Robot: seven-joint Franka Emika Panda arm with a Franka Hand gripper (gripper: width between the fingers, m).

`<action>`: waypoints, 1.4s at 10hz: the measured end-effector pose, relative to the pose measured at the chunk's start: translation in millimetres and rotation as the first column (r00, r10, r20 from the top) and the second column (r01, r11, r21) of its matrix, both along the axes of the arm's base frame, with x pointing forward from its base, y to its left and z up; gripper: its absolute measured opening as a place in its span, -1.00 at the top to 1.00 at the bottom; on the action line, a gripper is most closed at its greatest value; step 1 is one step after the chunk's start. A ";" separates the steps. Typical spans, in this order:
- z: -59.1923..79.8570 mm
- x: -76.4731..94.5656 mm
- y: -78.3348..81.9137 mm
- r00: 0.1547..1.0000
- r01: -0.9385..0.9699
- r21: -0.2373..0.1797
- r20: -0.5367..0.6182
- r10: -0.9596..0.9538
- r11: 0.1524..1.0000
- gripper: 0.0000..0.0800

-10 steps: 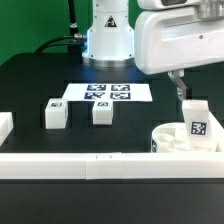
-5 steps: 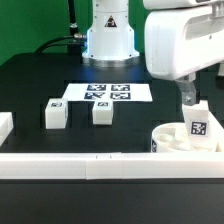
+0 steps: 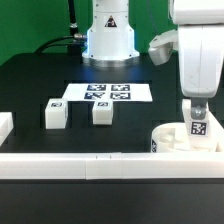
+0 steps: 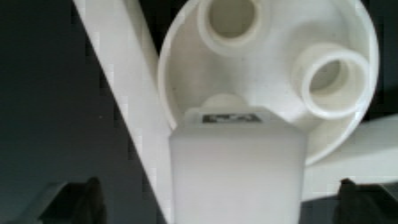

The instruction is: Assemble stool

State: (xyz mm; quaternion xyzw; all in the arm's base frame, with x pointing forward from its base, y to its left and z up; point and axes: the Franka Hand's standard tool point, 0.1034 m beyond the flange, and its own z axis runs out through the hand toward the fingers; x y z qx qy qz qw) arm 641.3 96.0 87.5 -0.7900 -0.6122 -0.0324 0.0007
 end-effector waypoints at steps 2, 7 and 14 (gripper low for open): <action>-9.2 -3.1 -1.5 0.995 -0.099 -0.020 -0.009 0.099 0.995 -0.62; -12.2 -4.2 -2.0 0.997 -0.073 -0.020 -0.014 0.073 0.997 -0.31; -14.0 -10.4 1.0 0.847 0.530 -0.002 -0.045 -0.529 0.848 0.16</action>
Offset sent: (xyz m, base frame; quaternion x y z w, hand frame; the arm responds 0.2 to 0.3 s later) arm 0.0029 0.0039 -0.0037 0.0015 0.0057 0.0048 1.0000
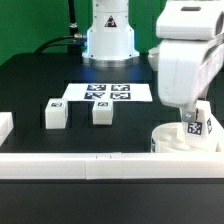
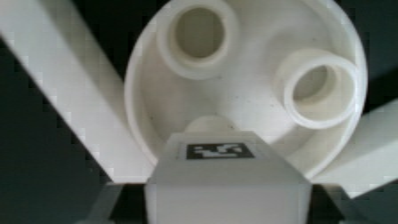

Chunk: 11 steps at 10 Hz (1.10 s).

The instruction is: Assemble stool

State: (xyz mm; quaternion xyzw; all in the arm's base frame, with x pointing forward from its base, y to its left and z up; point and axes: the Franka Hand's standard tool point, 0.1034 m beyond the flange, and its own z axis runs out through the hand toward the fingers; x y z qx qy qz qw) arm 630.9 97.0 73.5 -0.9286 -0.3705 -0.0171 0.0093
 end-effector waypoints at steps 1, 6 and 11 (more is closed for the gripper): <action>-0.3 -1.1 2.7 0.983 0.183 0.004 -0.006 -0.182 0.983 0.16; -0.8 -3.0 10.9 0.687 0.726 0.017 -0.035 -0.726 0.687 0.16; -0.8 -2.9 17.4 0.233 0.972 0.024 -0.091 -0.968 0.232 0.16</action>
Offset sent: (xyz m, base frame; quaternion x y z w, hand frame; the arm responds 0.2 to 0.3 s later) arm -0.0115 0.0223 -0.0108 0.0135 0.0057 0.2673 0.9635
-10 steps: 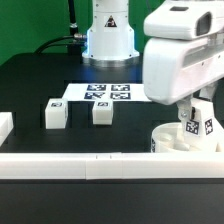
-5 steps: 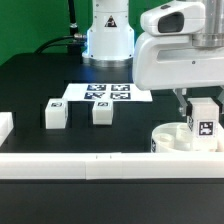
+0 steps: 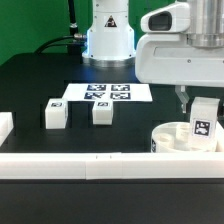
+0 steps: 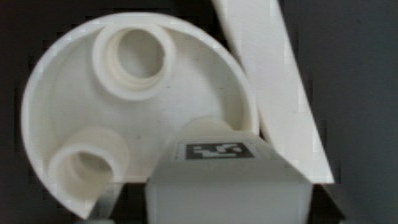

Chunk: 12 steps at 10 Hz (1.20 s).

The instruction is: Assemble stool

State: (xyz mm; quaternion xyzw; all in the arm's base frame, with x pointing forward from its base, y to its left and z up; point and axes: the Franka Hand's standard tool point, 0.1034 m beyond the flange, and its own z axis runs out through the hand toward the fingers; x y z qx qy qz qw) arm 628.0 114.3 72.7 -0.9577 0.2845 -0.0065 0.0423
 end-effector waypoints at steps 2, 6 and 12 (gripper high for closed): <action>-1.2 -4.3 8.2 0.944 0.329 0.051 -0.006 -0.329 0.943 0.16; -0.5 -0.8 15.0 0.625 0.780 0.118 -0.103 -0.774 0.615 0.16; -1.8 1.2 12.7 0.087 0.991 0.122 -0.241 -0.967 0.059 0.16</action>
Offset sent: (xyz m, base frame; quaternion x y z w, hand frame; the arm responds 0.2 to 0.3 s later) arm -0.0008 0.0069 -0.0057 0.0389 -0.0151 0.2888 0.9565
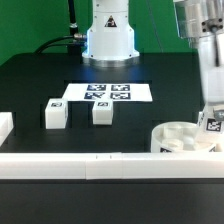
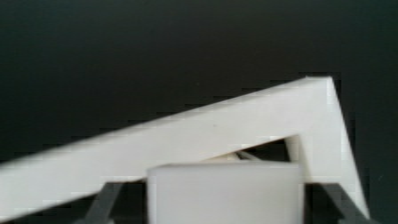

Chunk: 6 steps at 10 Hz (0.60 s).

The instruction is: Assemble stool

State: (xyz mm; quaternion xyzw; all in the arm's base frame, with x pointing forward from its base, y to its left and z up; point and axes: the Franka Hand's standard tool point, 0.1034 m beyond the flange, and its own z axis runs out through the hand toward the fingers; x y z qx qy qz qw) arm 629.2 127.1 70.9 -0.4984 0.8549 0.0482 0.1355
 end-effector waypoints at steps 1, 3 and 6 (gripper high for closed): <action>-0.1 1.4 -1.4 0.989 0.147 0.032 0.028 -0.147 0.989 0.16; -0.2 0.3 -2.1 0.958 0.277 0.074 0.058 -0.282 0.958 0.16; -0.3 -1.3 -4.7 0.931 0.355 0.093 0.059 -0.361 0.930 0.16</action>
Offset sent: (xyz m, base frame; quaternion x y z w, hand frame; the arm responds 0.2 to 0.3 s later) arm -0.0090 0.0044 -0.0030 0.0287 -0.0151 0.3254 0.9450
